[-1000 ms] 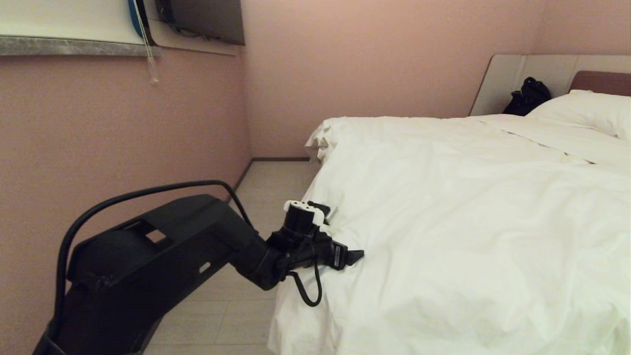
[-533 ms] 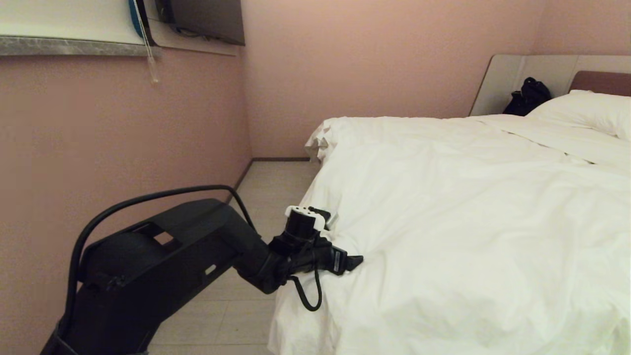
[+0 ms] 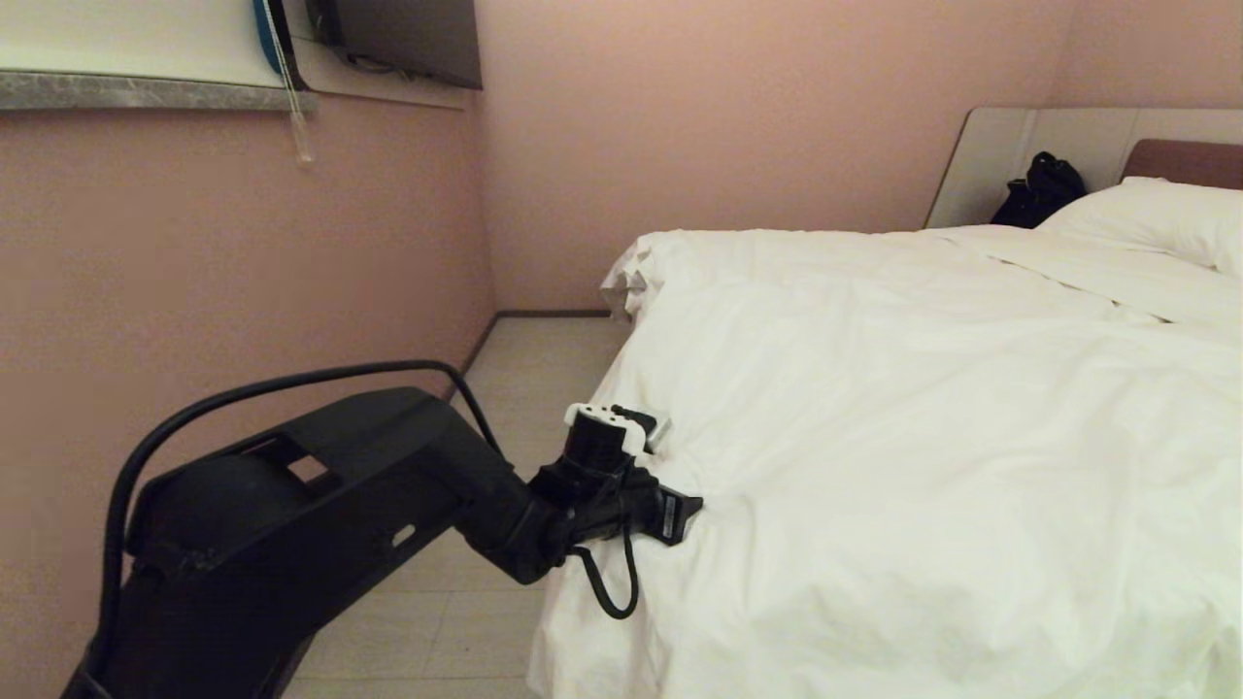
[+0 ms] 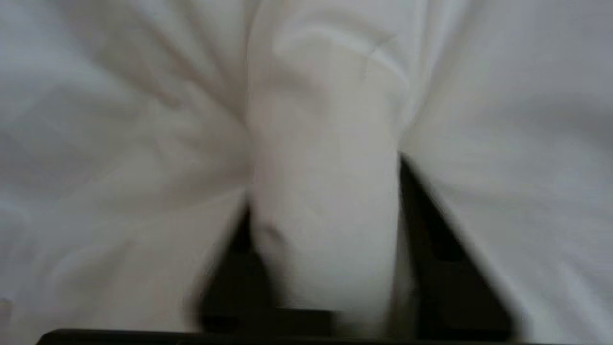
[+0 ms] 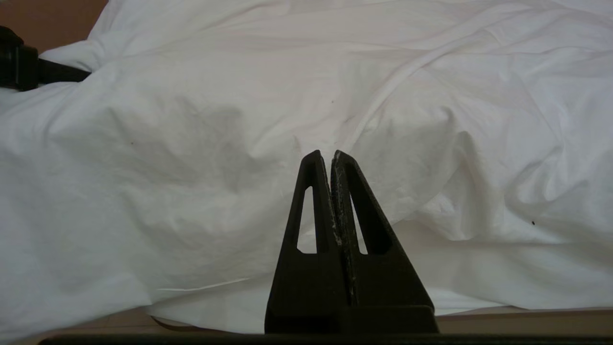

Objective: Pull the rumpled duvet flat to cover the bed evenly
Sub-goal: Flatten the corners of the folded blanket

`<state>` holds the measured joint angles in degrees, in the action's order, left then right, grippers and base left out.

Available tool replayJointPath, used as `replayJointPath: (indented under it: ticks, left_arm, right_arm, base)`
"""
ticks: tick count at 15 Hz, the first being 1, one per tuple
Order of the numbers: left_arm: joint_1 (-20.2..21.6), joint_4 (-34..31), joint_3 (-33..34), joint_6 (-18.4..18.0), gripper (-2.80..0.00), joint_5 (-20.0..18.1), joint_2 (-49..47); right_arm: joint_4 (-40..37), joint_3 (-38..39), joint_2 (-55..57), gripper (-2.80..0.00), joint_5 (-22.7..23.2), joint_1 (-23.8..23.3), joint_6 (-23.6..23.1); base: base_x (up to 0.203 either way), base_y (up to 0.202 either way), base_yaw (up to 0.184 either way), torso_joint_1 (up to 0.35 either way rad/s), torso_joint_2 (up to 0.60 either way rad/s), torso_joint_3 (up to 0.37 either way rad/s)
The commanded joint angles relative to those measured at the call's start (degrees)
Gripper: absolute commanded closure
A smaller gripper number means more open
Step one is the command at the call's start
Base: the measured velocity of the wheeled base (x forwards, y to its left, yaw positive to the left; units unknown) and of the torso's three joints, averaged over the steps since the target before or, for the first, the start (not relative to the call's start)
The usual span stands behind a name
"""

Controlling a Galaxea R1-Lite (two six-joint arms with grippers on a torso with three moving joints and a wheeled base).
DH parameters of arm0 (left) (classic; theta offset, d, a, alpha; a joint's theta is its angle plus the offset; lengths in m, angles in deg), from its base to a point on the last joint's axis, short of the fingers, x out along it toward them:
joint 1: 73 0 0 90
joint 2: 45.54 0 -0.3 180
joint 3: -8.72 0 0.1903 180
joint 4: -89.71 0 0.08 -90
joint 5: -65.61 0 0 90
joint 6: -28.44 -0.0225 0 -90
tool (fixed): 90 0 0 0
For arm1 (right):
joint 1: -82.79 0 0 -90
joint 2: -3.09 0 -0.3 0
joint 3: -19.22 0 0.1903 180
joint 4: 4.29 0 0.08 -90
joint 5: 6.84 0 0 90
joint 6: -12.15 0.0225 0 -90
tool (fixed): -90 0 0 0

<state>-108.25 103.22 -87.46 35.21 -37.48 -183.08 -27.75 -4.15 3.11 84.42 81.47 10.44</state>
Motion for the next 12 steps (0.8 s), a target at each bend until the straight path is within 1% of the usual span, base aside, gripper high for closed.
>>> replayJointPath:
  ticks: [1,4,8,12]
  left_arm:
    - [-1.2,0.3,1.1,0.1,0.0,-0.2,2.1]
    - [-3.9,0.3,4.5,0.6,0.0,-0.2,6.0]
    - [-6.8,0.2,8.3,4.5,0.0,-0.2,11.9]
    - [-10.1,-0.2,13.2,5.6,0.0,-0.3,19.6]
  right_arm:
    - [0.0,0.0,0.0,0.0,0.1,0.1,-0.1]
    - [0.0,0.0,0.0,0.0,0.1,0.0,-0.1]
    - [0.0,0.0,0.0,0.0,0.1,0.0,-0.1]
    - [0.0,0.0,0.0,0.0,0.1,0.1,-0.1]
  base:
    - [0.0,0.0,0.0,0.0,0.0,0.0]
    - [0.0,0.0,0.0,0.0,0.0,0.0]
    - [0.0,0.0,0.0,0.0,0.0,0.0]
    - [0.0,0.0,0.0,0.0,0.0,0.0]
